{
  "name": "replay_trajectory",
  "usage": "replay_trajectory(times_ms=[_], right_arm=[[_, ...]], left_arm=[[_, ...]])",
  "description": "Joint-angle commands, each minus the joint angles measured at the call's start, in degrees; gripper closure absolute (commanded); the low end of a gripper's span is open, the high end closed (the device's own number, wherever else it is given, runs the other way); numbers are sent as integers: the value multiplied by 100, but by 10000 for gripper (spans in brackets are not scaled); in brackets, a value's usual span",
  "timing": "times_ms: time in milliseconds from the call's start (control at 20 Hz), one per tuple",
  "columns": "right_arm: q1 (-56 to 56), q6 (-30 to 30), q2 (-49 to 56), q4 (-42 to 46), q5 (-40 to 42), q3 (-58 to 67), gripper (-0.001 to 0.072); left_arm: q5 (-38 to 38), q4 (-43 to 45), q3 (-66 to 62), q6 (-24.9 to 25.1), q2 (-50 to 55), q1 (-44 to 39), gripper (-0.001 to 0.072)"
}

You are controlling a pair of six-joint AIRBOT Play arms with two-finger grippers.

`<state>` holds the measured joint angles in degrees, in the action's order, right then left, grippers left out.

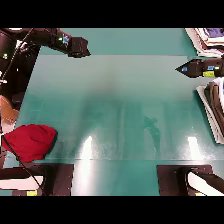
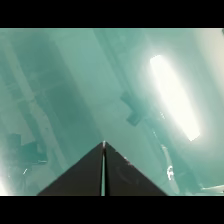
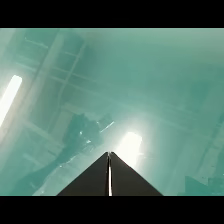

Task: Fold the shirts.

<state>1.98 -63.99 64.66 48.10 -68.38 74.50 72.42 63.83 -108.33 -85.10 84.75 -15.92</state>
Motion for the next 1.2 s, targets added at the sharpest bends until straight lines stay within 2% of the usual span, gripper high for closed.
replay_trajectory(times_ms=[0, 550, 700, 750, 850, 900, 1000, 1150], right_arm=[[4, -2, 0, -2, -22, 2, 695], [4, -2, 0, 2, -302, 2, 696], [4, -2, 0, 2, -363, 2, 696], [4, -2, 0, 2, -363, 2, 695], [4, -2, 0, 0, -363, 2, 695], [4, -2, 0, 9, -363, 2, 695], [4, -2, 0, 7, -378, 2, 696], [4, -2, 0, 4, -339, 2, 695]], left_arm=[[-2, 2, 2, 0, 0, -4, 682], [-2, 2, 2, -2, 0, -4, 681], [-437, 24, 2, 0, -2, 4, 682], [-308, 37, 0, -15, -42, 72, 682], [476, 299, 2, 7, -229, 402, 682], [820, 730, 96, 0, -407, 619, 683], [1027, 1523, 680, -68, -1062, 1113, 682], [1032, 1818, 2179, -107, -2267, 2076, 682]])
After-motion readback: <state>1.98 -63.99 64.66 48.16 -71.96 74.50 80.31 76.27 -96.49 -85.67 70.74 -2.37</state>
